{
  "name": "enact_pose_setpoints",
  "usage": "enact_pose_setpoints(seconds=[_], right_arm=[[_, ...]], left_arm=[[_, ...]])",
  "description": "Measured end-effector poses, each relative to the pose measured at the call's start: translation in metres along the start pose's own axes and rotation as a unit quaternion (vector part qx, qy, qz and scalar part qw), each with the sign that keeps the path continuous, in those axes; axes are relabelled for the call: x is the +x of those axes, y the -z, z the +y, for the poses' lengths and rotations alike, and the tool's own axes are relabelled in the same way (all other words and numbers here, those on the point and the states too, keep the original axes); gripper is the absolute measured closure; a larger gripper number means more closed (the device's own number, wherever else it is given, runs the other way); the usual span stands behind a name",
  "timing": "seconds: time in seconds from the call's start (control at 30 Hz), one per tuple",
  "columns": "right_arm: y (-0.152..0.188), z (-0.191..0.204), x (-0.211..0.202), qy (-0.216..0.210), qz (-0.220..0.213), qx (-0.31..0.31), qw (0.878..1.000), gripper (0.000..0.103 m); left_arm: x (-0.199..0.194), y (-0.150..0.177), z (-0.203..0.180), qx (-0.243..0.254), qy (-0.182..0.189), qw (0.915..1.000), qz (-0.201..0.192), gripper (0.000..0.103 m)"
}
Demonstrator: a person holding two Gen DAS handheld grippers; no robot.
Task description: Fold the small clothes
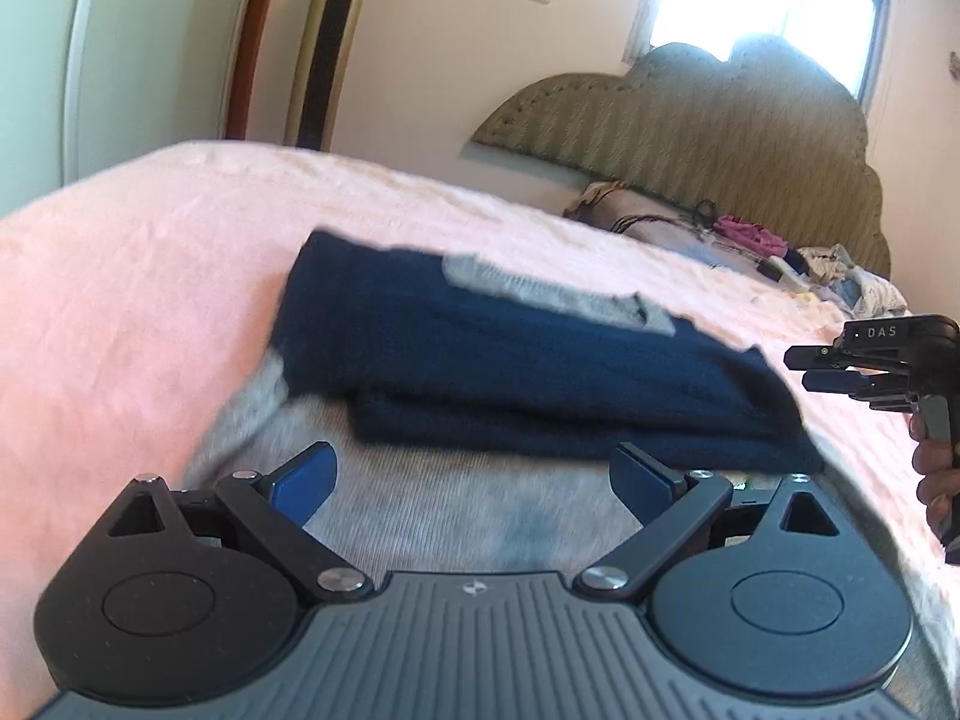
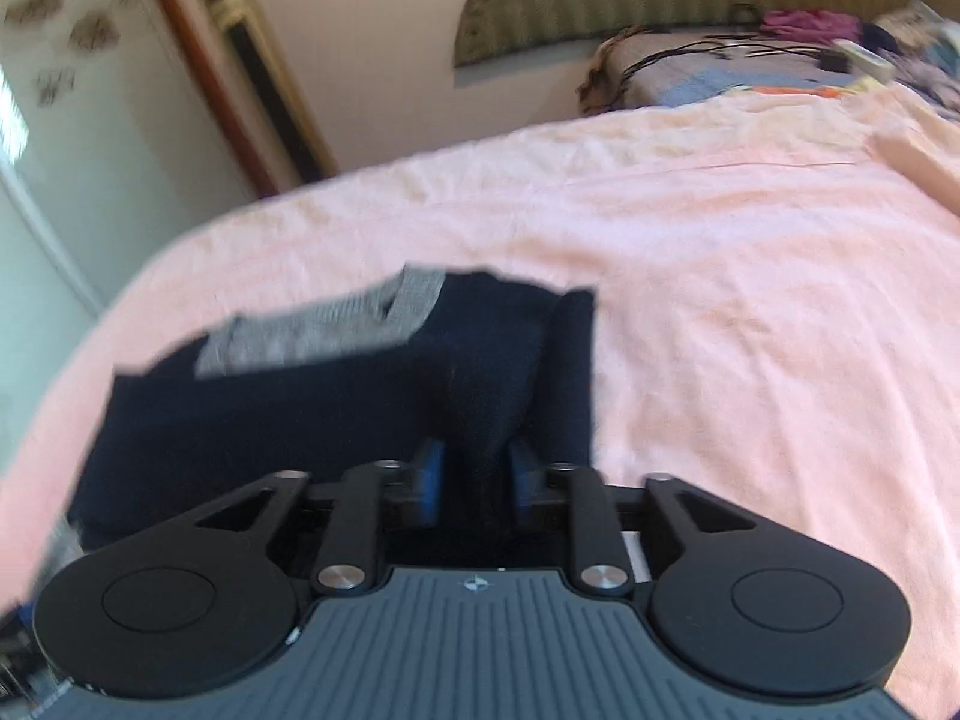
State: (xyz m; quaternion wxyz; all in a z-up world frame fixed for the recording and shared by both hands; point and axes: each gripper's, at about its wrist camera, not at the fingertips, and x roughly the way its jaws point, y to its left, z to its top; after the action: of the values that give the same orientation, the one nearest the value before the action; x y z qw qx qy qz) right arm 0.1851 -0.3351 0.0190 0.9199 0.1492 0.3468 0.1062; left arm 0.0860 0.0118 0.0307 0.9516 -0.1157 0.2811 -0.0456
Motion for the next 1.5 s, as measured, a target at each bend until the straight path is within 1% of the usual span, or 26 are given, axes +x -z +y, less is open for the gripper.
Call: enact_pose_setpoints(seconds=[0.07, 0.13, 0.23, 0.3, 0.33, 0.37, 0.43, 0.57, 0.67, 0.73, 0.77, 0.8, 0.83, 0.87, 0.9, 0.93, 1.0, 1.1, 1.17, 1.2, 1.23, 1.27, 1.3, 1.33, 1.43, 1.5], right_arm=[[-0.006, 0.000, -0.012, -0.002, -0.034, 0.002, 0.999, 0.062], [-0.011, 0.012, -0.008, -0.018, -0.036, -0.010, 0.999, 0.062], [-0.008, 0.038, 0.016, -0.022, -0.025, -0.053, 0.998, 0.062], [-0.003, 0.048, 0.039, -0.006, -0.005, -0.073, 0.997, 0.062], [0.000, 0.049, 0.049, 0.006, 0.005, -0.082, 0.997, 0.062], [0.005, 0.046, 0.059, 0.020, 0.015, -0.091, 0.996, 0.063], [0.013, 0.034, 0.060, 0.006, -0.008, -0.099, 0.995, 0.065], [0.012, 0.011, 0.060, -0.012, -0.029, -0.062, 0.998, 0.078], [0.012, 0.024, 0.052, 0.015, -0.025, -0.083, 0.996, 0.077], [0.015, 0.032, 0.032, 0.027, -0.024, -0.069, 0.997, 0.061], [0.020, 0.037, 0.018, 0.007, -0.031, -0.072, 0.997, 0.053], [0.025, 0.041, 0.010, -0.009, -0.033, -0.082, 0.996, 0.045], [0.032, 0.046, 0.005, -0.016, -0.027, -0.093, 0.995, 0.042], [0.038, 0.048, 0.007, -0.011, -0.015, -0.101, 0.995, 0.041], [0.044, 0.046, 0.016, 0.002, 0.008, -0.108, 0.994, 0.041], [0.051, 0.043, 0.019, 0.006, -0.008, -0.125, 0.992, 0.042], [0.052, 0.042, 0.019, 0.013, -0.014, -0.133, 0.991, 0.044], [0.050, 0.056, 0.001, 0.032, -0.002, -0.123, 0.992, 0.043], [0.061, 0.064, -0.017, 0.006, -0.005, -0.138, 0.990, 0.041], [0.070, 0.067, -0.022, 0.001, 0.001, -0.144, 0.990, 0.035], [0.078, 0.068, -0.022, 0.004, 0.012, -0.148, 0.989, 0.033], [0.088, 0.065, -0.017, 0.011, 0.027, -0.151, 0.988, 0.029], [0.098, 0.061, -0.017, 0.014, 0.004, -0.170, 0.985, 0.026], [0.104, 0.060, -0.017, 0.017, -0.006, -0.185, 0.983, 0.026], [0.099, 0.068, -0.029, 0.051, 0.010, -0.156, 0.986, 0.029], [0.107, 0.075, -0.044, 0.032, 0.006, -0.164, 0.986, 0.027]], left_arm=[[0.011, -0.020, -0.006, 0.006, -0.004, 0.9997, -0.025, 0.005], [0.038, -0.041, -0.016, 0.026, -0.015, 0.9993, -0.022, 0.005], [0.091, -0.058, -0.022, 0.046, -0.048, 0.9976, 0.020, 0.005], [0.121, -0.059, -0.017, 0.067, -0.074, 0.9926, 0.069, 0.005], [0.132, -0.054, -0.012, 0.082, -0.085, 0.9896, 0.083, 0.002], [0.132, -0.050, -0.008, 0.091, -0.080, 0.9901, 0.071, 0.000], [0.131, -0.049, 0.005, 0.082, -0.060, 0.9923, 0.071, 0.000], [0.132, -0.049, 0.000, 0.092, -0.073, 0.9905, 0.072, 0.000], [0.112, -0.050, -0.007, 0.092, -0.098, 0.9880, 0.077, 0.000], [0.086, -0.043, -0.011, 0.080, -0.052, 0.9924, 0.078, 0.000], [0.077, -0.037, -0.016, 0.089, -0.040, 0.9924, 0.076, 0.000], [0.072, -0.030, -0.020, 0.102, -0.041, 0.9910, 0.076, 0.000], [0.075, -0.022, -0.022, 0.120, -0.049, 0.9878, 0.087, 0.000], [0.080, -0.015, -0.022, 0.134, -0.058, 0.9848, 0.094, 0.000], [0.078, -0.013, -0.019, 0.131, -0.052, 0.9868, 0.081, 0.000], [0.079, -0.018, -0.017, 0.122, -0.056, 0.9869, 0.089, 0.000], [0.072, -0.026, -0.018, 0.112, -0.080, 0.9853, 0.101, 0.000], [0.042, -0.018, -0.018, 0.108, -0.050, 0.9875, 0.104, 0.000], [0.028, 0.001, -0.018, 0.114, -0.034, 0.9859, 0.118, 0.000], [0.026, 0.012, -0.017, 0.121, -0.038, 0.9845, 0.121, 0.000], [0.020, 0.024, -0.017, 0.145, -0.041, 0.9845, 0.090, 0.000], [0.017, 0.026, -0.015, 0.140, -0.036, 0.9856, 0.087, 0.000], [0.016, 0.023, -0.013, 0.127, -0.045, 0.9866, 0.092, 0.000], [0.014, 0.020, -0.013, 0.119, -0.058, 0.9864, 0.097, 0.000], [-0.005, 0.025, -0.015, 0.113, -0.059, 0.9849, 0.117, 0.000], [-0.020, 0.040, -0.017, 0.125, -0.043, 0.9837, 0.122, 0.000]])
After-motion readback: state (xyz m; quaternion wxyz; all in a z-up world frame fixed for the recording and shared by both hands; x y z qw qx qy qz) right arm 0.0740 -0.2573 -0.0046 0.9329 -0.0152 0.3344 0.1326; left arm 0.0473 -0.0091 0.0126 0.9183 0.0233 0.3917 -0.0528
